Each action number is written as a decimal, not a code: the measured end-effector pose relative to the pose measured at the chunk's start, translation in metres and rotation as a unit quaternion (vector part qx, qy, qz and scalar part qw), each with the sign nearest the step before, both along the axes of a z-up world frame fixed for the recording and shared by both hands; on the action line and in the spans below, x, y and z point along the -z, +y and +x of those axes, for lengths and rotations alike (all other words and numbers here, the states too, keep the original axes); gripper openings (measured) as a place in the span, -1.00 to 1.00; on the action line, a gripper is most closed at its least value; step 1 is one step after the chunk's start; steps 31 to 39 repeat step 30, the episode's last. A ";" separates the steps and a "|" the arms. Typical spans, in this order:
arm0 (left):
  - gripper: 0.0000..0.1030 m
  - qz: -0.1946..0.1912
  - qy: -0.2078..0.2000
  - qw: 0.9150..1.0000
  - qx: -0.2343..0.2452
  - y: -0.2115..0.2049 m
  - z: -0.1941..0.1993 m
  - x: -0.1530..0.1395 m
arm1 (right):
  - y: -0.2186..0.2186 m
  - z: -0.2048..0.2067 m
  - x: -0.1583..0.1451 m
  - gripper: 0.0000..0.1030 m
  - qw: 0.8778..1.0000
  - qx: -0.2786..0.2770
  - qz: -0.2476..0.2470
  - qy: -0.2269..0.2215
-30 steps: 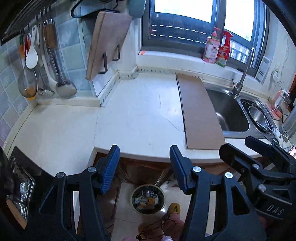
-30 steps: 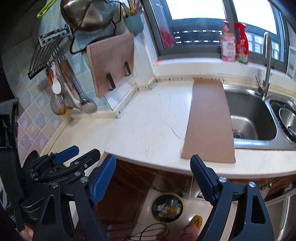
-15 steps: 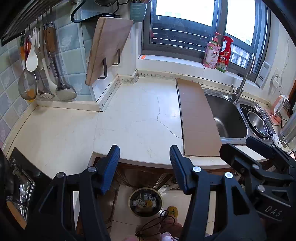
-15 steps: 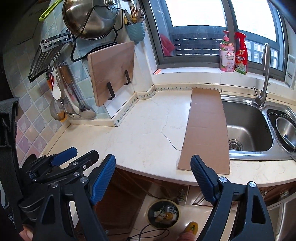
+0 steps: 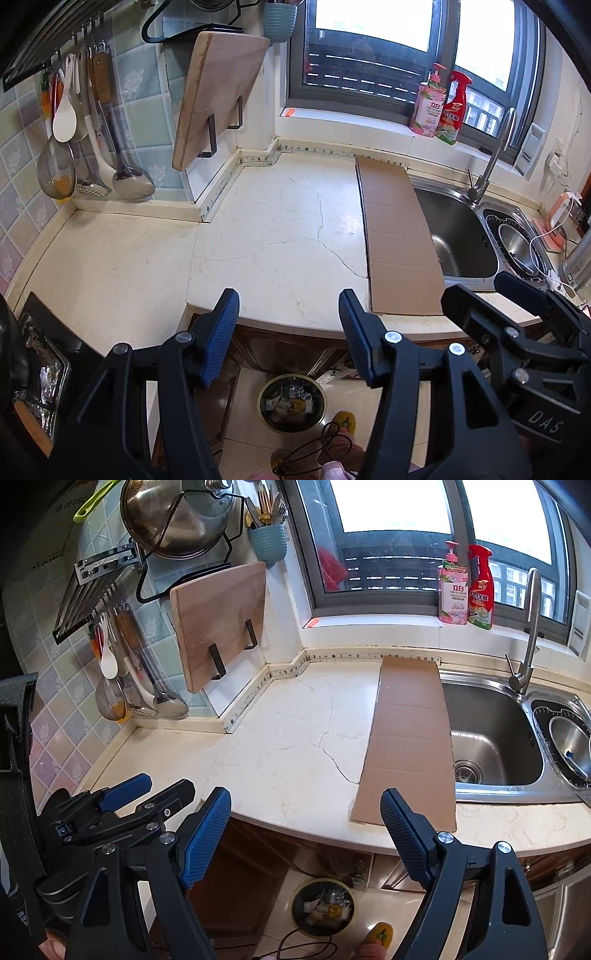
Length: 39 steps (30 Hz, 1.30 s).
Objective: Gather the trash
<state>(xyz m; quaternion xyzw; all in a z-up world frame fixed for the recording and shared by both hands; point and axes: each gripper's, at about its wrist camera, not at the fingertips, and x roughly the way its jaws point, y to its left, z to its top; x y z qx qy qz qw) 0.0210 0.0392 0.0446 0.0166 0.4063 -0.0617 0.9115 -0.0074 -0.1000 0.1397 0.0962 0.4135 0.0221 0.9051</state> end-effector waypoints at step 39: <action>0.03 0.012 0.009 1.000 -0.014 -0.008 0.029 0.009 | -0.005 0.040 0.017 0.64 1.000 -0.008 0.005 0.009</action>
